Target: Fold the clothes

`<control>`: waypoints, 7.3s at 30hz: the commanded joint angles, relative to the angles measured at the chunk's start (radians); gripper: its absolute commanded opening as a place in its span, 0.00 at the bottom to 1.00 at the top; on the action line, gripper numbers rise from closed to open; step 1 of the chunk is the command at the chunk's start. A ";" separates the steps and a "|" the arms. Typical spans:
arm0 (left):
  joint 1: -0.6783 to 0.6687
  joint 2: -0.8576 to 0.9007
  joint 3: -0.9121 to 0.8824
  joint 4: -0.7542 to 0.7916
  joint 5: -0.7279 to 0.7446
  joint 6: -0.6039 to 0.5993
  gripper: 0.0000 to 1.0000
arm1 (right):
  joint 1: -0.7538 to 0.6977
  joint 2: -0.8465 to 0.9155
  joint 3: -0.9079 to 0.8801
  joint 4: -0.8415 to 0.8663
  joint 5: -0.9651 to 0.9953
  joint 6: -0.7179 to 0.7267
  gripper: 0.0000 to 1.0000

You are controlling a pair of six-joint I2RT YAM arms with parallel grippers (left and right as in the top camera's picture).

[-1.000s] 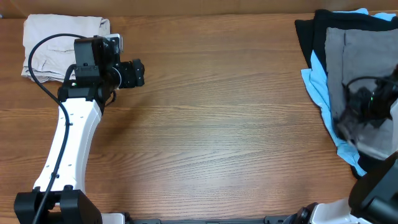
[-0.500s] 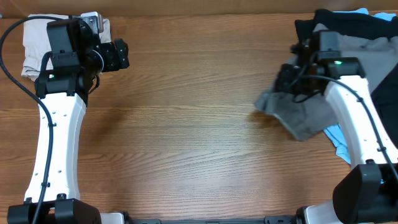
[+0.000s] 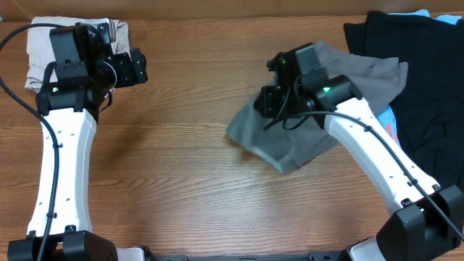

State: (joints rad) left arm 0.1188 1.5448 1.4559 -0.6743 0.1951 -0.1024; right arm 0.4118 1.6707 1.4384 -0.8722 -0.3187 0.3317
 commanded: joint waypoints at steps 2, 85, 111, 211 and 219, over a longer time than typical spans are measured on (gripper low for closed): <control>0.005 -0.009 0.022 -0.041 0.010 0.021 0.93 | -0.065 -0.034 0.030 -0.052 0.057 0.089 0.22; -0.559 0.497 1.085 -0.438 0.068 -0.014 0.04 | -0.407 -0.034 0.027 -0.213 0.003 -0.008 0.53; -0.573 0.489 1.217 -0.136 0.034 -0.219 0.04 | 0.116 -0.009 -0.104 0.686 0.435 0.672 0.56; -0.585 0.374 1.236 -0.476 -0.505 -0.294 0.04 | 0.204 0.342 -0.111 0.755 0.269 0.552 0.57; -0.585 0.343 1.236 -0.444 -0.470 -0.294 0.04 | 0.143 0.309 -0.108 0.824 0.023 0.296 0.74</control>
State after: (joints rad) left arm -0.4644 1.9182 2.6709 -1.1347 -0.3016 -0.3779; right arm 0.5705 2.0048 1.3220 -0.0597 -0.1806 0.7826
